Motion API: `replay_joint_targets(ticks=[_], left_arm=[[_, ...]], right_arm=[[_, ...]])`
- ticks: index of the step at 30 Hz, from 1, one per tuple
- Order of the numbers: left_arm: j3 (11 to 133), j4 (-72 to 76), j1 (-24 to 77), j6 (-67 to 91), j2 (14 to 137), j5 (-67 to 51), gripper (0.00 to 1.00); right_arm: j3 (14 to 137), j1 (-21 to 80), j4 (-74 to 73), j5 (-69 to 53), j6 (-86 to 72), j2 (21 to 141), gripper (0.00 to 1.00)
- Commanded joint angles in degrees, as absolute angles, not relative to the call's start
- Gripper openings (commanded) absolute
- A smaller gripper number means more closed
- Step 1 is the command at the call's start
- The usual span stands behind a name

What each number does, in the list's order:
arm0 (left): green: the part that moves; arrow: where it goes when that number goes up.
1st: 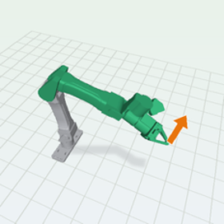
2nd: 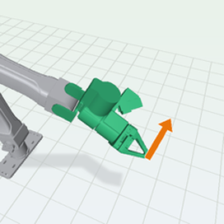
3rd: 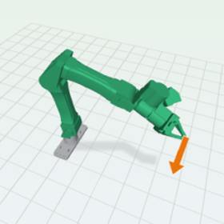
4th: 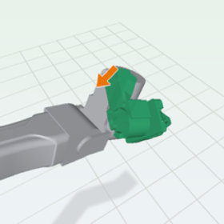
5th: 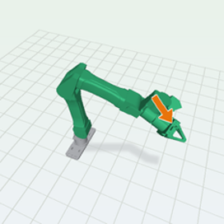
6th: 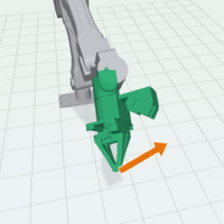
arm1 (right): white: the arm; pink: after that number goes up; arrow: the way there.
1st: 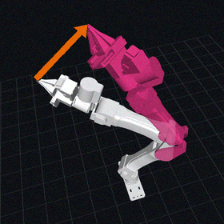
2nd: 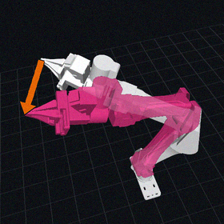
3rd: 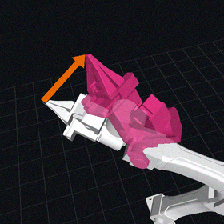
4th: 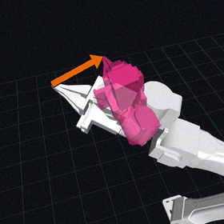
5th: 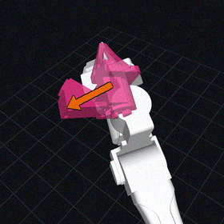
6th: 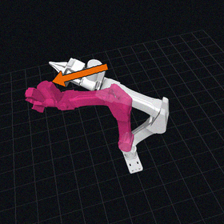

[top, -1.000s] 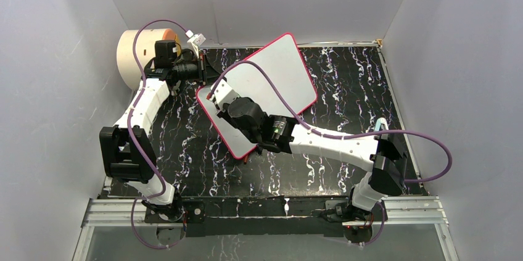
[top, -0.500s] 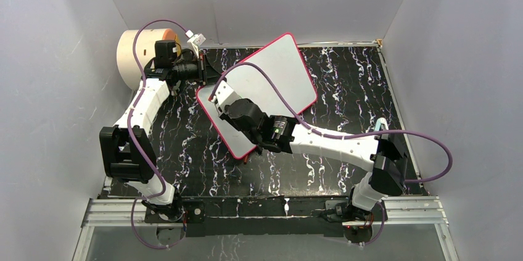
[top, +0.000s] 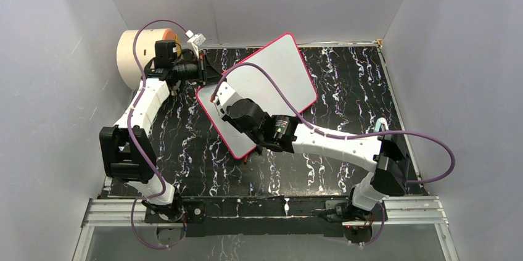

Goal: Write a sentence on the whiteboard

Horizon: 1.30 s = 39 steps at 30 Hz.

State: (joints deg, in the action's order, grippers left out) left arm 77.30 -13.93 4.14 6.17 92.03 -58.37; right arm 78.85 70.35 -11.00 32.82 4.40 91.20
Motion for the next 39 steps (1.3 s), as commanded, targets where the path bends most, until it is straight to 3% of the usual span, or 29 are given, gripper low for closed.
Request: replay_joint_targets(ticks=[1,39], left_arm=[[75.37,-18.14,5.36,4.13,90.81,-58.80,0.00],[75.24,-18.11,5.45,4.13,90.78,-58.80,0.00]], right_arm=[[78.96,70.55,-11.87,31.07,3.40,88.36,0.00],[79.27,72.60,-13.46,33.40,3.43,89.69,0.00]])
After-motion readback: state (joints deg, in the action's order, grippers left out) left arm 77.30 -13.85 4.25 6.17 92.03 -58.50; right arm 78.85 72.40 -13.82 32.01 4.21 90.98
